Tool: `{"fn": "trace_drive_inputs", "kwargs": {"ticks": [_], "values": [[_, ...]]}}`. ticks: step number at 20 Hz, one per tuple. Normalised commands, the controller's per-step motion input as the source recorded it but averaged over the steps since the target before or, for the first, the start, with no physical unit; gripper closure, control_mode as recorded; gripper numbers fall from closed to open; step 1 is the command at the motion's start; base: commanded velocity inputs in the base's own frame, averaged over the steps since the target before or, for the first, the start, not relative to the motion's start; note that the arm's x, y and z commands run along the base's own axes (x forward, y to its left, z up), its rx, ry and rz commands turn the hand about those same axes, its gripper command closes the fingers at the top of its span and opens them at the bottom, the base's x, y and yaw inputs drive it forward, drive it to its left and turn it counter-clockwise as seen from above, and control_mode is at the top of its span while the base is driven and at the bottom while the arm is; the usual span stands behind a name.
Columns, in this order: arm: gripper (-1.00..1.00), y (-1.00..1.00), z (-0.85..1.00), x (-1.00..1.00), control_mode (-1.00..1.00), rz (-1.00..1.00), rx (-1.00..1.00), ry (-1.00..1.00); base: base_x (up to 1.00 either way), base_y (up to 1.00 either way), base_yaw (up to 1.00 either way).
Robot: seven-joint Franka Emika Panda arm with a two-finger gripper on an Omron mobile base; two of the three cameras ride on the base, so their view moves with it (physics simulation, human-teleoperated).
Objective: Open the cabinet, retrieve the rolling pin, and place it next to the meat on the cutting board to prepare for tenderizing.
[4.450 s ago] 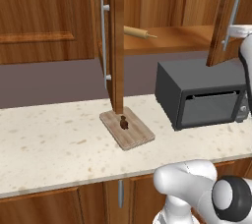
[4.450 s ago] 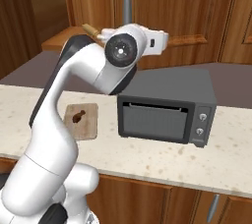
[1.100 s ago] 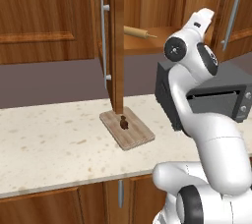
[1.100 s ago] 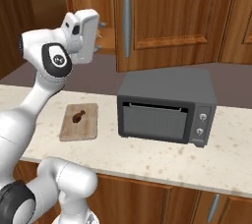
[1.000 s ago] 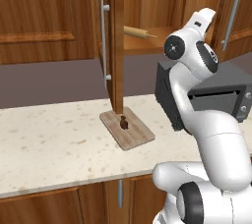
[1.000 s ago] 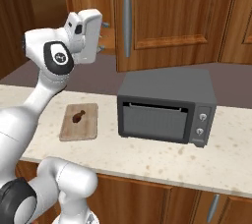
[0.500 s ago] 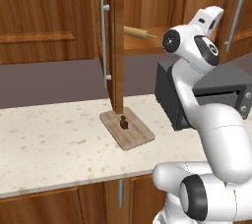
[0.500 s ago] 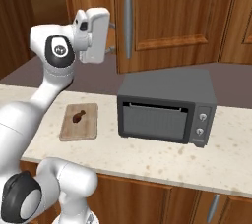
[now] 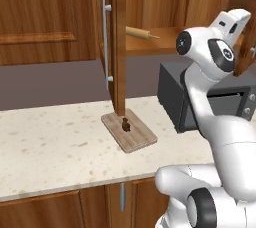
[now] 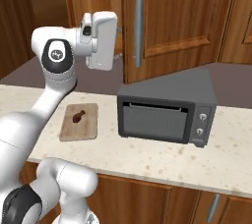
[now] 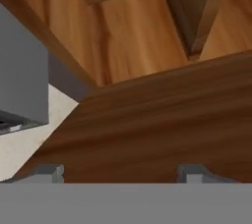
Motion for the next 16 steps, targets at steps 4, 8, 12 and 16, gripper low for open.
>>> {"fn": "trace_drive_inputs", "kwargs": {"ticks": [4,8,12,16], "values": [[-1.00,-0.98,-0.06,-0.58,-1.00,-0.12,0.02,0.00,0.00,0.00,0.00],[-1.00,-1.00,-0.12,-0.47,-1.00,-0.09,0.04,0.00,0.00,0.00,0.00],[-1.00,-1.00,-0.14,-0.39,-1.00,-0.07,0.06,0.00,0.00,0.00,0.00],[-1.00,-0.99,-0.14,-0.28,-1.00,-0.05,0.07,0.00,0.00,0.00,0.00]]}}
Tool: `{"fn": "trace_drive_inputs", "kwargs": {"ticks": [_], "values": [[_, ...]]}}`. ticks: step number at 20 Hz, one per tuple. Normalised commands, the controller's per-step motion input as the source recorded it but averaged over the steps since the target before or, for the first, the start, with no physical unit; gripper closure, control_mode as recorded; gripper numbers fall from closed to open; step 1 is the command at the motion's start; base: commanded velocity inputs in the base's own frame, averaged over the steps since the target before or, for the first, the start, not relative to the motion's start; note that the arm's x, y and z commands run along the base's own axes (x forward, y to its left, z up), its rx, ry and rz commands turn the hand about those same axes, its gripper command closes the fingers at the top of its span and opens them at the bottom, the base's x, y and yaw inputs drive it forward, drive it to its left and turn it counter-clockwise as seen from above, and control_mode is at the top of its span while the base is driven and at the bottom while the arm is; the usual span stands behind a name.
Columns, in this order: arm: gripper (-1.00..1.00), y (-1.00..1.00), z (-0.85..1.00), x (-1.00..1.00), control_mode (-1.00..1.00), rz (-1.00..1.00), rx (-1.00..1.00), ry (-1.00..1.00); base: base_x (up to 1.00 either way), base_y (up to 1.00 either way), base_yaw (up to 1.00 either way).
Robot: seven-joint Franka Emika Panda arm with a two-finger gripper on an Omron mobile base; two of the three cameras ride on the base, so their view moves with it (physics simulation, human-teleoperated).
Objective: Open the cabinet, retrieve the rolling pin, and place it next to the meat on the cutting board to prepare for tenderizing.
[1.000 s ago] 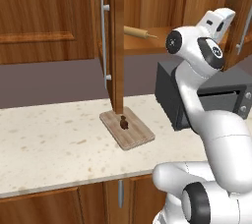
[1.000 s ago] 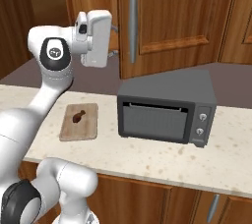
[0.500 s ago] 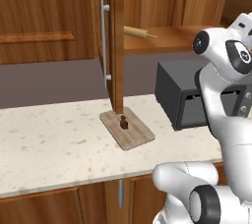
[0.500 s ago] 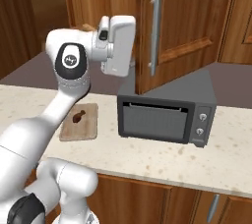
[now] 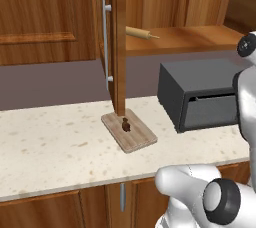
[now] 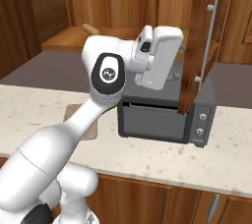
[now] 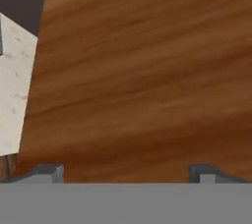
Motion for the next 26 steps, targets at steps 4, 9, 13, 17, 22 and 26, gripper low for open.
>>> {"fn": "trace_drive_inputs", "kwargs": {"ticks": [4,9,13,17,22,26], "values": [[-1.00,-0.92,-0.11,-0.08,-1.00,-0.01,0.06,0.00,0.00,0.00,0.00],[-1.00,-0.10,-0.02,-0.26,-1.00,0.03,0.03,-0.06,0.00,0.00,0.00],[-1.00,0.65,0.00,-0.65,-1.00,0.12,0.00,-0.17,0.00,0.00,0.00],[-1.00,0.90,0.00,-0.28,-1.00,0.15,0.04,-0.01,0.00,0.00,0.00],[-1.00,0.83,0.00,-0.01,-1.00,0.22,0.13,0.00,0.00,0.00,0.00],[-1.00,0.74,0.00,0.00,-1.00,0.27,0.19,0.00,0.00,0.00,0.00]]}}
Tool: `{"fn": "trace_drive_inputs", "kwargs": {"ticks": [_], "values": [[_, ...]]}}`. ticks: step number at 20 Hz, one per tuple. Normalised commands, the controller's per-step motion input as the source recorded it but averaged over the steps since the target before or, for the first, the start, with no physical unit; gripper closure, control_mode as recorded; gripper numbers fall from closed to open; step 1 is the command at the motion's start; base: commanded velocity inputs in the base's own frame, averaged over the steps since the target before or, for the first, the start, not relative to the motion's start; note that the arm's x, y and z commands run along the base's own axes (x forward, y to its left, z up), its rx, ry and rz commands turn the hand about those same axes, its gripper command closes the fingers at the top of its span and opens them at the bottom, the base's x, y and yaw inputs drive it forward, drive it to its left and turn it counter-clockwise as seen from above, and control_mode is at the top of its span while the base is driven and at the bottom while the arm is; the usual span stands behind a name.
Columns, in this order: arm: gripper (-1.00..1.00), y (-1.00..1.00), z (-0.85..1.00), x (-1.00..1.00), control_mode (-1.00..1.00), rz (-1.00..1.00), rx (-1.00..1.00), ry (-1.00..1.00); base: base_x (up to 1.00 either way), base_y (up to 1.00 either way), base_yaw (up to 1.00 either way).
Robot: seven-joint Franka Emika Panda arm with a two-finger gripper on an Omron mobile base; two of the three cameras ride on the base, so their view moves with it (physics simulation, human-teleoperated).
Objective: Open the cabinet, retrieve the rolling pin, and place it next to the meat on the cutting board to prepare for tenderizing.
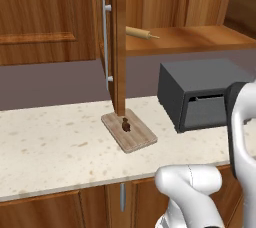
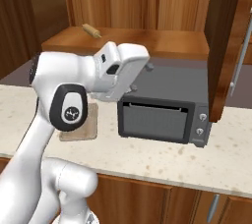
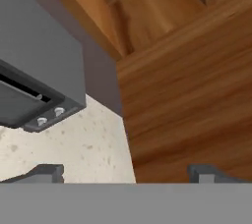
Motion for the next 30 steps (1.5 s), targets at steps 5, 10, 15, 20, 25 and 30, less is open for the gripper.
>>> {"fn": "trace_drive_inputs", "kwargs": {"ticks": [5,10,15,20,25,30], "values": [[-1.00,0.76,0.01,0.00,-1.00,0.30,0.20,0.00,0.00,0.00,0.00],[-1.00,0.69,0.11,0.12,-1.00,0.27,0.22,0.03,0.00,0.00,0.00],[-1.00,0.49,0.08,0.20,-1.00,0.27,0.22,0.02,0.00,0.00,0.00],[-1.00,0.41,0.00,0.24,-1.00,0.24,0.21,0.00,0.00,0.00,0.00],[-1.00,0.42,0.05,0.28,-1.00,0.23,0.19,0.00,0.00,0.00,0.00],[-1.00,0.41,0.20,0.33,-1.00,0.19,0.14,0.00,0.00,0.00,0.00]]}}
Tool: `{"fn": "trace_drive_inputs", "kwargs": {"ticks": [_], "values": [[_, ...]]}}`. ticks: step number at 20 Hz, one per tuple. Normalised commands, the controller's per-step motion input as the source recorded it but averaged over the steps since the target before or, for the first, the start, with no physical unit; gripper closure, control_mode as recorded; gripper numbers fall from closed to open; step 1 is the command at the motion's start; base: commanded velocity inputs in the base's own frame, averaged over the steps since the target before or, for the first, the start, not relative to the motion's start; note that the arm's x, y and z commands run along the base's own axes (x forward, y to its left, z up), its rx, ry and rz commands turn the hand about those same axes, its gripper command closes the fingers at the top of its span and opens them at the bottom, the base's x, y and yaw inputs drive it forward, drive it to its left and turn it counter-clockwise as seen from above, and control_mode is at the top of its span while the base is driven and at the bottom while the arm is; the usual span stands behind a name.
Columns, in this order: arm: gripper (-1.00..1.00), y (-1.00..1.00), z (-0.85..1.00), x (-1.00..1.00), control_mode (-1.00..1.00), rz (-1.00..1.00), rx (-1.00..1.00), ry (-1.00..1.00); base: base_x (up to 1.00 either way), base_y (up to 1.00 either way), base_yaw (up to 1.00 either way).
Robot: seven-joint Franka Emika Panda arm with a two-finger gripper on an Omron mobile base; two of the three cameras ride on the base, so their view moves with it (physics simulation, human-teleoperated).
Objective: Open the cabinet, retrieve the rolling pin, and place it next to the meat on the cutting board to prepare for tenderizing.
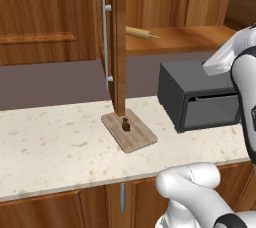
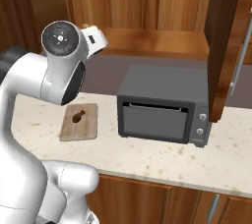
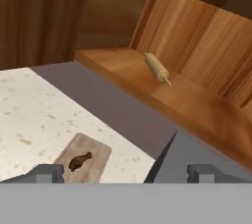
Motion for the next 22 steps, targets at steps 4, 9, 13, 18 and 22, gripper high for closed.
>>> {"fn": "trace_drive_inputs", "kwargs": {"ticks": [4,9,13,18,22], "values": [[-1.00,0.38,0.24,0.40,-1.00,0.17,0.13,0.00,0.00,0.00,0.00],[-1.00,0.33,0.15,0.43,-1.00,0.15,0.11,0.02,0.00,0.00,0.00],[-1.00,0.13,-0.02,0.22,-1.00,0.03,0.01,0.02,0.00,0.00,0.00],[-1.00,0.00,0.00,0.32,-1.00,0.00,0.00,0.00,0.00,0.00,0.00],[-1.00,0.00,0.00,0.24,-1.00,0.00,0.00,0.00,0.00,0.00,0.00]]}}
